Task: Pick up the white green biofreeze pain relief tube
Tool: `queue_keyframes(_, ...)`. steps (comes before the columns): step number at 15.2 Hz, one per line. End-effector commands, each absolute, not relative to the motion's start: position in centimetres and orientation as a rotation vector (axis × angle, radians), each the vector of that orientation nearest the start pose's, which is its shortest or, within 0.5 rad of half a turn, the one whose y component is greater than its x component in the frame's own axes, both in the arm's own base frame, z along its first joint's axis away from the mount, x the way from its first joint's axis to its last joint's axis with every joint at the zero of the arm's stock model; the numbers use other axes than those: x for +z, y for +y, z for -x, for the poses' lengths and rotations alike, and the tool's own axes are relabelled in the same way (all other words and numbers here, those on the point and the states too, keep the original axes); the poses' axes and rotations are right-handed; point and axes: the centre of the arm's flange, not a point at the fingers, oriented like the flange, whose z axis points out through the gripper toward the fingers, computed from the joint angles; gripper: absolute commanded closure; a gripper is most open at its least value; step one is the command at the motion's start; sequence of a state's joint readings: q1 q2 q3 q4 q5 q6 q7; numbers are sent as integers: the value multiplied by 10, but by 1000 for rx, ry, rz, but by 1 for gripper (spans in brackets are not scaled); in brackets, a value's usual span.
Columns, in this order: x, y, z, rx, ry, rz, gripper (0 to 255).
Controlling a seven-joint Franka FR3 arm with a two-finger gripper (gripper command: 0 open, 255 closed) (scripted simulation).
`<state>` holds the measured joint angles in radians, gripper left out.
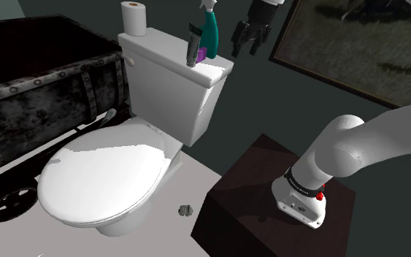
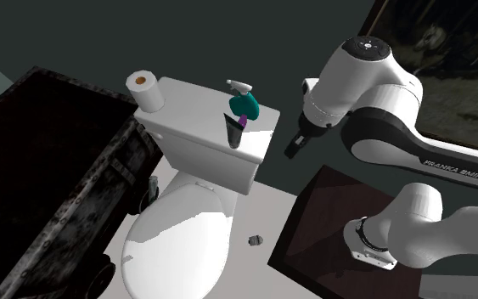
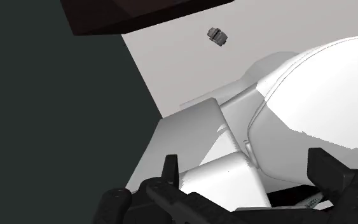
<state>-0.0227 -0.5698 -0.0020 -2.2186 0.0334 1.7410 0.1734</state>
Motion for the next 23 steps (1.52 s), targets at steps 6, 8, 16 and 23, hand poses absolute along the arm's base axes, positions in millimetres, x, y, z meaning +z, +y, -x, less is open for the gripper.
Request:
queue_keyframes(6,611,12,-469,-250,398,3091,0)
queue_keyframes(8,616,17,-492,-282,423,3093,0)
queue_keyframes(16,640,33,-582,-411,522,3095,0)
queue_keyframes(23,610,33,-586,-416,526,3095,0)
